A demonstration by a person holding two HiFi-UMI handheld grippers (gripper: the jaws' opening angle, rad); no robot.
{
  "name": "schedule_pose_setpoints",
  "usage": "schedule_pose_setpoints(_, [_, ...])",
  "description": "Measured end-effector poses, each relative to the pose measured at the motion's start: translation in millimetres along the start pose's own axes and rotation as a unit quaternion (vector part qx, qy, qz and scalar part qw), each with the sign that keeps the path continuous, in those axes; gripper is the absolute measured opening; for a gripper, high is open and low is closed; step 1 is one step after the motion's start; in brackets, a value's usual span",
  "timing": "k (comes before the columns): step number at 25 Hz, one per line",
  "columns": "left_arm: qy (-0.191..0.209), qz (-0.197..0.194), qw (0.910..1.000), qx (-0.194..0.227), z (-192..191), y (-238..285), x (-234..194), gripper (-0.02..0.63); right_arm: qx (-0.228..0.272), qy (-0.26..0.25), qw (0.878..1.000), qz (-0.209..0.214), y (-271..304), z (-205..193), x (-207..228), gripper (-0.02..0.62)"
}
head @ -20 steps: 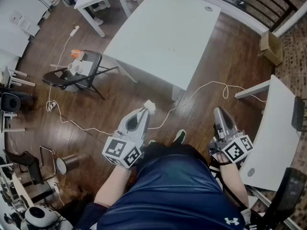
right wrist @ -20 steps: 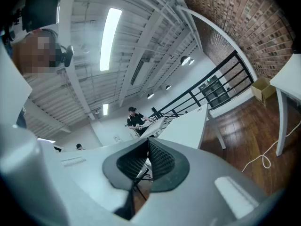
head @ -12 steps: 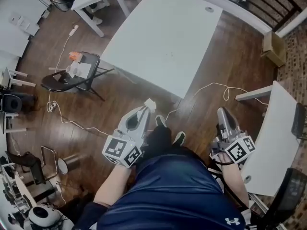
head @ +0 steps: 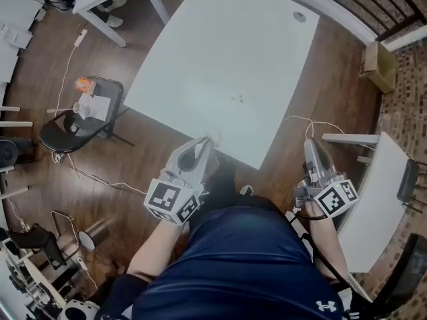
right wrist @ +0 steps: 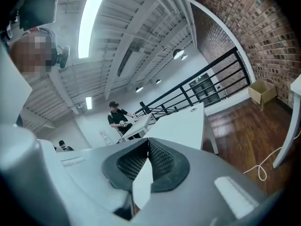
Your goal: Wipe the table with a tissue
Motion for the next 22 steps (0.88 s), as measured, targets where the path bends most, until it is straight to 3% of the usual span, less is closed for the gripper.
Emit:
schedule_pose_setpoints(7, [-0.003,-0.019,0.999,-0.04,10.4,52.2,-34.6,0.02,-0.024,-0.001,1.0,-0.006,67.3,19.9,7.1,0.011])
schedule_pose_setpoints(18, [-0.012,0.037,0.9961,-0.079,5.8,96.9,-63.4,0.02,-0.109,0.021,0.993,0.042,158.9,-0.6,31.5,0.011])
schedule_pose_setpoints(22, [0.015,0.034,0.9937,-0.106,-10.5,119.9,-59.5,0.02,-0.124,0.007,0.991,0.055,176.1,-3.2,39.8,0.011])
Point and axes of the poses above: the fingertips, and each gripper's own axes: y forward along the fingers, x to its right, z out of its top, the point moved 1 cm from there along -y, backward along the fingers, and after that the axes turned 5 degrees about -x, right-handed, at the moved point
